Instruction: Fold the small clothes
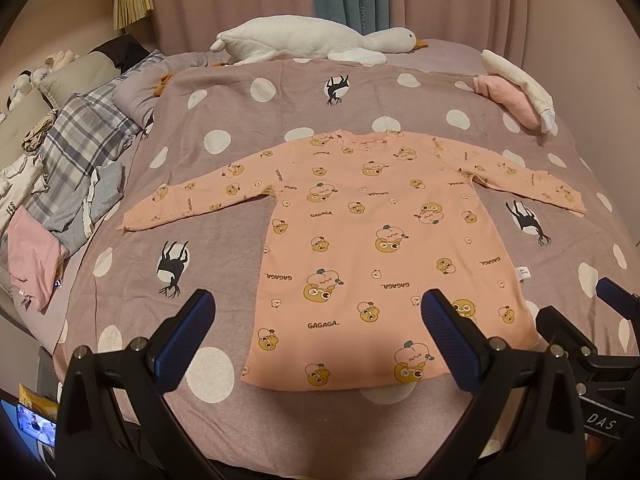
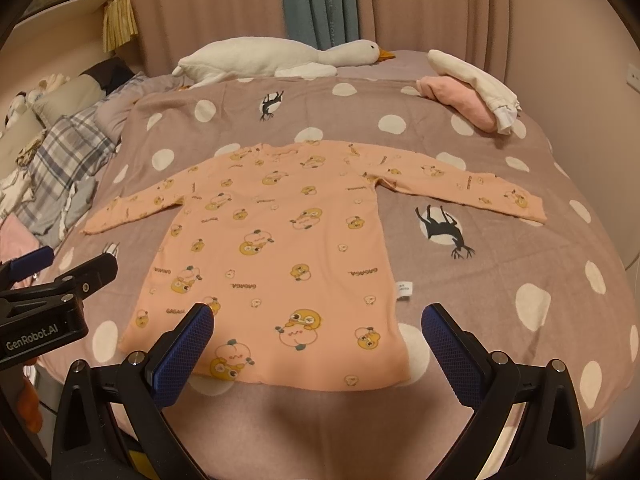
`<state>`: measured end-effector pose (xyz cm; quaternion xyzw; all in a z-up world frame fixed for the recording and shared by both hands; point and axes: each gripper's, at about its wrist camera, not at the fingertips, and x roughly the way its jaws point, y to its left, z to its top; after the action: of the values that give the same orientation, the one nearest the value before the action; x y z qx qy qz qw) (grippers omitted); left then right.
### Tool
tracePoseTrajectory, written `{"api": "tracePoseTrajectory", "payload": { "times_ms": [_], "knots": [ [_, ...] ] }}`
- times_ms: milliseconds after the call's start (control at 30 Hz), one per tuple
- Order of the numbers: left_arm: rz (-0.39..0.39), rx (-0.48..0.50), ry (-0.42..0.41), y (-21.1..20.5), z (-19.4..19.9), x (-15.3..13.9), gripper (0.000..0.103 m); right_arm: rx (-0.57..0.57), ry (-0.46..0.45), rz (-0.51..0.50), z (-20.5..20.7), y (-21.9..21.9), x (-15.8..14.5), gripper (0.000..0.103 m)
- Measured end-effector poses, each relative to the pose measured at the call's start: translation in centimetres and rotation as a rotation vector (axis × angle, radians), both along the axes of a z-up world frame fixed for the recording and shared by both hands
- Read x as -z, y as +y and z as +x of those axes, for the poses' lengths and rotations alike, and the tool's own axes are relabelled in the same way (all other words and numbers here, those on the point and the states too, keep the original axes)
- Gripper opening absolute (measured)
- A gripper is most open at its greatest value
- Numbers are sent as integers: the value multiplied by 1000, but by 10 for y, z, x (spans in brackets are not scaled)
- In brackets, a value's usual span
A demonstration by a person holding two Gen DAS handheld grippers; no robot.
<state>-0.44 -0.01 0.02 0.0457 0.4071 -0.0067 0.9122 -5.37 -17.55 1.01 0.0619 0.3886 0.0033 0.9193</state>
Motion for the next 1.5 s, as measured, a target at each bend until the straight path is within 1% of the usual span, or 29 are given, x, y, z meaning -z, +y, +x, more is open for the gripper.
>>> {"api": "tracePoseTrajectory", "payload": {
  "times_ms": [600, 1500],
  "knots": [
    [0, -4, 1, 3, -4, 5, 103, -1, 1, 0, 0, -1, 1, 103],
    [0, -5, 3, 3, -4, 5, 103, -2, 4, 3, 1, 0, 3, 103]
  ]
}}
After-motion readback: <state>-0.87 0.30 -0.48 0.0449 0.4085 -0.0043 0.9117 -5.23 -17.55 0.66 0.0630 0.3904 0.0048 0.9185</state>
